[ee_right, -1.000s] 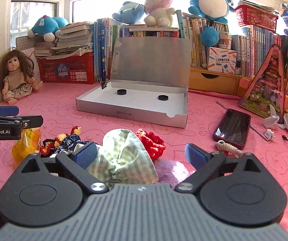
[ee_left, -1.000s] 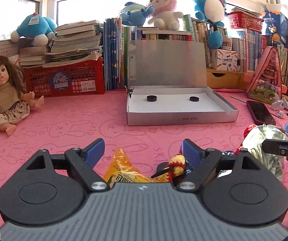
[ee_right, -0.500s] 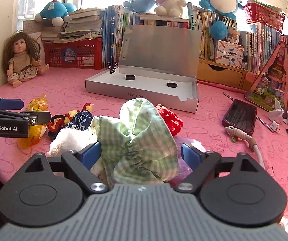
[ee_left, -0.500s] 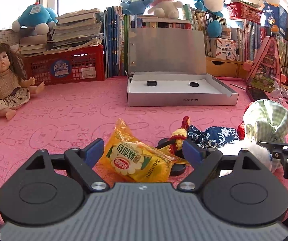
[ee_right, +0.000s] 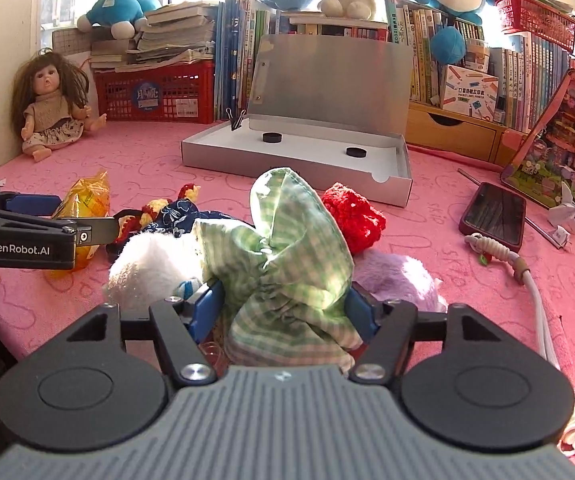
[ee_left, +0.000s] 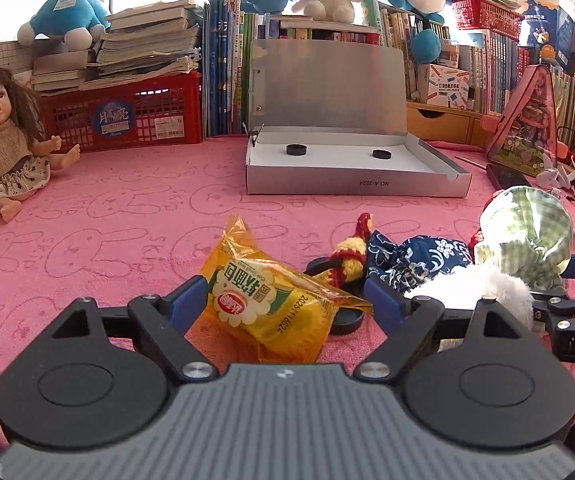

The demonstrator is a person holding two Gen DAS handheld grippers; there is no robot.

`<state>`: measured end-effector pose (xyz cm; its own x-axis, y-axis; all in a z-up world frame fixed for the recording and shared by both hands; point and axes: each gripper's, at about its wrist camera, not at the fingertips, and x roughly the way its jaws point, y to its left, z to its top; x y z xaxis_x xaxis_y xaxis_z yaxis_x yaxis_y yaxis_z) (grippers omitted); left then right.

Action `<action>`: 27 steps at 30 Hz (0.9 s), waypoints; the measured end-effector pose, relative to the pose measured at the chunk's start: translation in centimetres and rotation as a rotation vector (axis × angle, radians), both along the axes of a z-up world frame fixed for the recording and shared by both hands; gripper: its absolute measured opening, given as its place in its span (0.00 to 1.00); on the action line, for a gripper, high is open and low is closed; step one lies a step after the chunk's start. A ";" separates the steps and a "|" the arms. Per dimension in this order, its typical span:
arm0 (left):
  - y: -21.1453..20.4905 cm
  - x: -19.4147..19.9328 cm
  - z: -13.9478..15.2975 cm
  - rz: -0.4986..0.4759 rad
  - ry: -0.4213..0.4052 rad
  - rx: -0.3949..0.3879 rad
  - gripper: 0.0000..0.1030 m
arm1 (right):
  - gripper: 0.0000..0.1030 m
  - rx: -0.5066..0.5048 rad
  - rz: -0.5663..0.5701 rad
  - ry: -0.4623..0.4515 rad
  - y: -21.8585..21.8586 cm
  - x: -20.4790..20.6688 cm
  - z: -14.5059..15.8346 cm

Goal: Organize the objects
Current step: 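Move the left tool to the yellow bread bag while the right tool reaches the green gingham cloth, then grasp the bread bag with the left tool while the right tool grasps the gingham cloth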

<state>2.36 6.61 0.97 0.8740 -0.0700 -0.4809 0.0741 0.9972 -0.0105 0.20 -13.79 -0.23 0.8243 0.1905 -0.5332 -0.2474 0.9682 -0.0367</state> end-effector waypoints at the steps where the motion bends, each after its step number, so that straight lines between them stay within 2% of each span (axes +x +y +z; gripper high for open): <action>1: 0.0 0.1 0.0 0.003 0.001 -0.005 0.86 | 0.68 -0.001 0.002 0.003 0.0 0.0 -0.1; 9: 0.7 0.5 0.0 0.020 0.008 -0.009 0.87 | 0.68 0.007 0.000 0.016 0.1 0.1 -0.3; 11: 1.3 0.8 -0.1 0.047 0.041 -0.049 0.93 | 0.68 0.011 -0.004 0.018 0.1 0.1 -0.4; 15: 2.6 1.4 -0.2 0.075 0.088 -0.184 0.94 | 0.69 0.018 -0.010 0.021 0.0 0.2 -0.5; 19: 3.1 2.3 -0.7 0.077 0.152 -0.238 0.95 | 0.69 0.014 -0.010 0.026 0.1 0.2 -0.6; 27: 3.7 2.0 -0.4 0.077 0.135 -0.311 0.95 | 0.69 0.005 -0.011 0.034 0.2 0.3 -1.0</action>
<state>4.38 10.34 0.56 0.8125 -0.1681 -0.5582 -0.0236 0.9473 -0.3196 0.46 -13.57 -1.27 0.8077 0.1844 -0.5600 -0.2378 0.9710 -0.0232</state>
